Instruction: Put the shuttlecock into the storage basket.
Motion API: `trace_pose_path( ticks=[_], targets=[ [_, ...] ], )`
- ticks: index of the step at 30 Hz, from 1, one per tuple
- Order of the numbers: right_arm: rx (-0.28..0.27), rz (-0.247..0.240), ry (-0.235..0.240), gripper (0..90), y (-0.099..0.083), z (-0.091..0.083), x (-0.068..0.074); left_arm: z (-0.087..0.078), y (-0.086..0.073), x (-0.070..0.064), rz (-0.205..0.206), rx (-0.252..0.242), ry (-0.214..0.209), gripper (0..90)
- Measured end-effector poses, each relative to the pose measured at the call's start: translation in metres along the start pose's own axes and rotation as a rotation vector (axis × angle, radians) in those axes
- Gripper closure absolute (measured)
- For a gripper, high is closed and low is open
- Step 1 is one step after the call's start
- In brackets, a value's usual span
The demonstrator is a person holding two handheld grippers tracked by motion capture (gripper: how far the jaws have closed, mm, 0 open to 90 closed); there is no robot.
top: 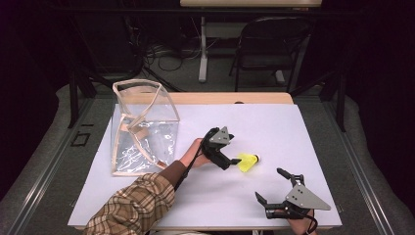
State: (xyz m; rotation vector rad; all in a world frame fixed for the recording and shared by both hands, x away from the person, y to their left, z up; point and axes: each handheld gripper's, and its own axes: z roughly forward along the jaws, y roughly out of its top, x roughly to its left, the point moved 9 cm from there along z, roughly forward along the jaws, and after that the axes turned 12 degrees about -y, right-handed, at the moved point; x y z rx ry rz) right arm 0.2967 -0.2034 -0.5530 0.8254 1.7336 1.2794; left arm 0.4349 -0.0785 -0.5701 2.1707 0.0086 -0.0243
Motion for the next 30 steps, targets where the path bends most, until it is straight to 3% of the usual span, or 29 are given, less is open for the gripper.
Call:
trace_pose_path(
  ticks=[20, 30],
  targets=[
    [0.004, 0.001, 0.003, 0.5, 0.000, 0.000, 0.001, 0.024, -0.009, 0.000, 0.019, 0.069, -0.019, 27.0],
    [0.005, -0.001, 0.003, 0.5, -0.001, 0.001, 0.000, 0.029, -0.014, 0.003, 0.028, 0.087, -0.011, 45.6]
  ],
)
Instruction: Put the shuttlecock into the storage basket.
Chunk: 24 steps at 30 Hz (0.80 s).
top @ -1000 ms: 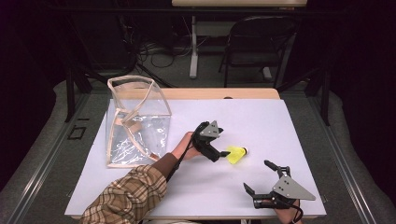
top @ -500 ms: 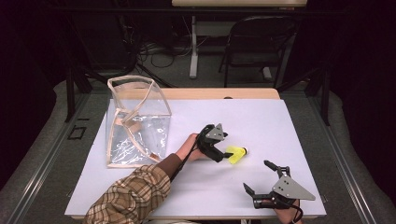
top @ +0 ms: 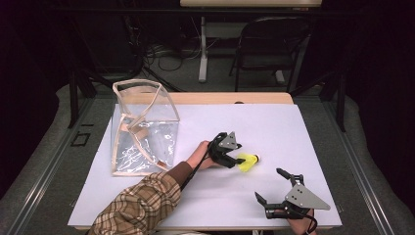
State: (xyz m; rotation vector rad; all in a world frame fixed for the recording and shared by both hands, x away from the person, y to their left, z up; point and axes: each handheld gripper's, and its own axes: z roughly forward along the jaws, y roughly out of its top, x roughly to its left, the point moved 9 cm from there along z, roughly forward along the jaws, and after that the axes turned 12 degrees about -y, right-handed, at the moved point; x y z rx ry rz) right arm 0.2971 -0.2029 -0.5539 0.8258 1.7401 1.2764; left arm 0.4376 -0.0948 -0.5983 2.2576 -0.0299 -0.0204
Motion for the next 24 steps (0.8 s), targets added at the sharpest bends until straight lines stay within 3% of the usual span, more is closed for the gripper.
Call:
trace_pose_path(
  ticks=[3, 10, 24],
  targets=[
    [0.002, 0.000, 0.002, 0.5, -0.0002, 0.0002, 0.0003, 0.0018, -0.0002, 0.0006, 0.014, 0.006, 0.007, 54.9],
    [0.004, -0.002, 0.002, 0.5, -0.0005, 0.0004, 0.0002, 0.0031, 0.0026, -0.0014, 0.049, 0.002, 0.000, 67.0],
    [0.004, -0.003, 0.002, 0.5, -0.0006, 0.0007, 0.0006, 0.0058, 0.0035, -0.0034, 0.102, 0.013, -0.029, 84.1]
  ],
)
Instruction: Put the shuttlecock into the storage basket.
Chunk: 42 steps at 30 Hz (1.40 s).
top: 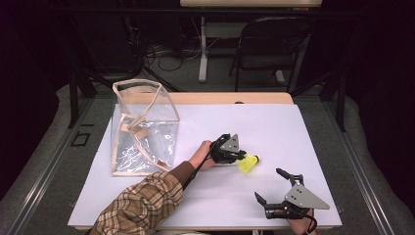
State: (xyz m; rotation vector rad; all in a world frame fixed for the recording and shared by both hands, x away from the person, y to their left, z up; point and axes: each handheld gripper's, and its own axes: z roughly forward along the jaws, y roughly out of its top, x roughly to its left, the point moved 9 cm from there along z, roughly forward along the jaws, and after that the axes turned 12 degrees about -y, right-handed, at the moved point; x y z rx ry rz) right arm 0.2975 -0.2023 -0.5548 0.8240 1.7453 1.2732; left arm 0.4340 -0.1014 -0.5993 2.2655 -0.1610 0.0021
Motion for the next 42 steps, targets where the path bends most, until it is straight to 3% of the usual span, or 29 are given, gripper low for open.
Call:
trace_pose_path(
  ticks=[19, 42],
  targets=[
    [0.001, 0.000, 0.000, 0.6, 0.000, 0.000, 0.000, -0.007, 0.008, -0.003, 0.044, -0.007, -0.022, 89.4],
    [0.001, -0.002, -0.003, 0.6, 0.000, 0.000, 0.000, -0.036, 0.043, -0.001, 0.063, -0.068, -0.006, 89.4]
  ],
)
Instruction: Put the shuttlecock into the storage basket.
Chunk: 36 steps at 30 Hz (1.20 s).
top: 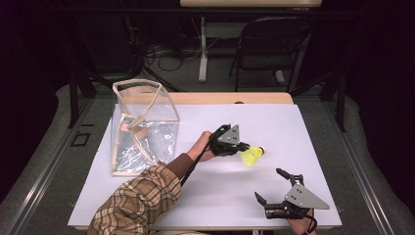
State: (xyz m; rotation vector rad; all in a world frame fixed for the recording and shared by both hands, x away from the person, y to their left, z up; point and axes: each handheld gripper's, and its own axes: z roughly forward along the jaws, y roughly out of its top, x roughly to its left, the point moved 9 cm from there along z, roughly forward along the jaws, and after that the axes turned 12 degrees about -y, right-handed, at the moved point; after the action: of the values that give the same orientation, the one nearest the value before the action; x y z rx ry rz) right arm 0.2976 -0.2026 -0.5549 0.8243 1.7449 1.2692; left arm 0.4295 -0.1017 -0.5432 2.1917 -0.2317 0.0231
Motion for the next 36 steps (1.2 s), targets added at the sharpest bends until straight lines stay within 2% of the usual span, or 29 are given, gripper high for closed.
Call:
trace_pose_path(
  ticks=[36],
  targets=[
    [0.001, 0.005, 0.001, 0.7, 0.000, 0.000, 0.000, -0.030, 0.034, 0.008, 0.015, -0.059, 0.019, 89.6]
  ],
)
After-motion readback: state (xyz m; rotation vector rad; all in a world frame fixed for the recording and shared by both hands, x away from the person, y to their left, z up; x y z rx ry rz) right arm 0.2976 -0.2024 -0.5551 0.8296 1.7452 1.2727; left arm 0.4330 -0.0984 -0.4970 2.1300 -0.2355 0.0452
